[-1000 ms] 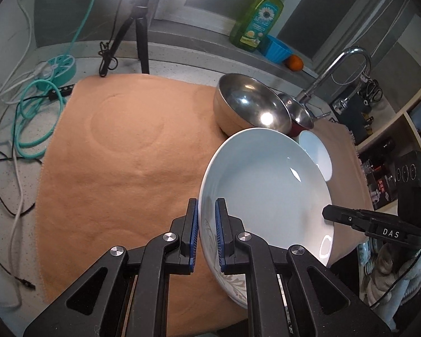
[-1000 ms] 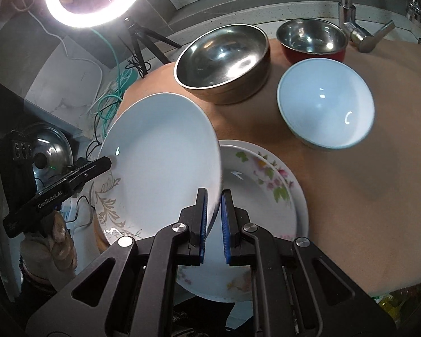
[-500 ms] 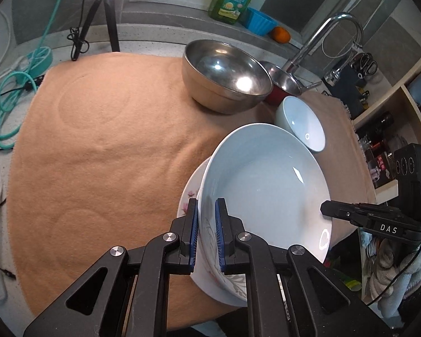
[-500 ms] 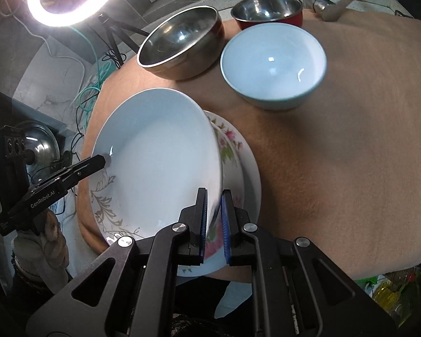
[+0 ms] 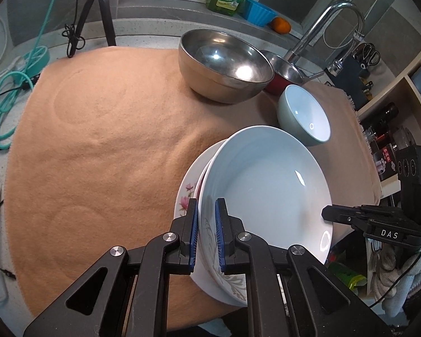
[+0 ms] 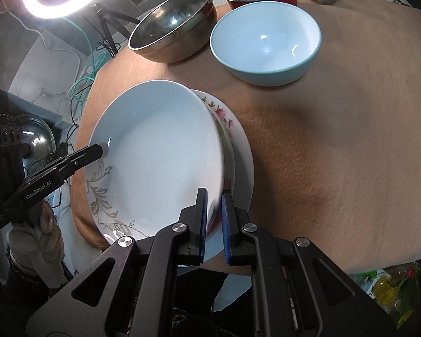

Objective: Organize plates and bowls
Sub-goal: 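Carry the white plate with both tools over the stacked flower plates, then lower the white plate onto the flower plates and open both tools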

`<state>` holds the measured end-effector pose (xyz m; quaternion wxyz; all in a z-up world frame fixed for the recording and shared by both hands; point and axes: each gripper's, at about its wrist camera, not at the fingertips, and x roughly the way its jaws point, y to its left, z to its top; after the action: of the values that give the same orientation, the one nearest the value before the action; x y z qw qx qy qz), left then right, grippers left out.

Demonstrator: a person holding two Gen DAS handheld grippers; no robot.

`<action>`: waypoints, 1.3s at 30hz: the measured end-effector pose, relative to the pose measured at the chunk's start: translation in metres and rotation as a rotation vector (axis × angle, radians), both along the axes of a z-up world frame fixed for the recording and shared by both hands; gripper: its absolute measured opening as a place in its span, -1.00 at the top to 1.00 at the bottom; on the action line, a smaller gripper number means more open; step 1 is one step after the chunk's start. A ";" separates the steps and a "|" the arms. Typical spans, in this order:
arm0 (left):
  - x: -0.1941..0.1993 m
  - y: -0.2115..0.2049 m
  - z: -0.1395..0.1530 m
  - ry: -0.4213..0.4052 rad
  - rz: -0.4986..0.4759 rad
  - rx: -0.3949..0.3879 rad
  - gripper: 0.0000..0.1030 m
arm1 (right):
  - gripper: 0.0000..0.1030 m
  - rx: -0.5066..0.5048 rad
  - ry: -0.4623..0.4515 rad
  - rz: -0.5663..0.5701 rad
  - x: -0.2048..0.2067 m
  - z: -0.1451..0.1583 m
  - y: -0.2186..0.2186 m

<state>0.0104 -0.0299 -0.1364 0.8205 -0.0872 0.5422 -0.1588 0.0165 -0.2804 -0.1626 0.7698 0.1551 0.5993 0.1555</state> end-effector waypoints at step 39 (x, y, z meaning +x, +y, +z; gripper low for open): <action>0.003 -0.011 -0.007 0.041 -0.046 0.073 0.81 | 0.81 -0.029 0.028 0.002 0.000 -0.002 0.004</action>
<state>0.0131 -0.0411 -0.1430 0.8080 -0.0479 0.5661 -0.1560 0.0166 -0.2763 -0.1643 0.7633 0.1456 0.6124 0.1455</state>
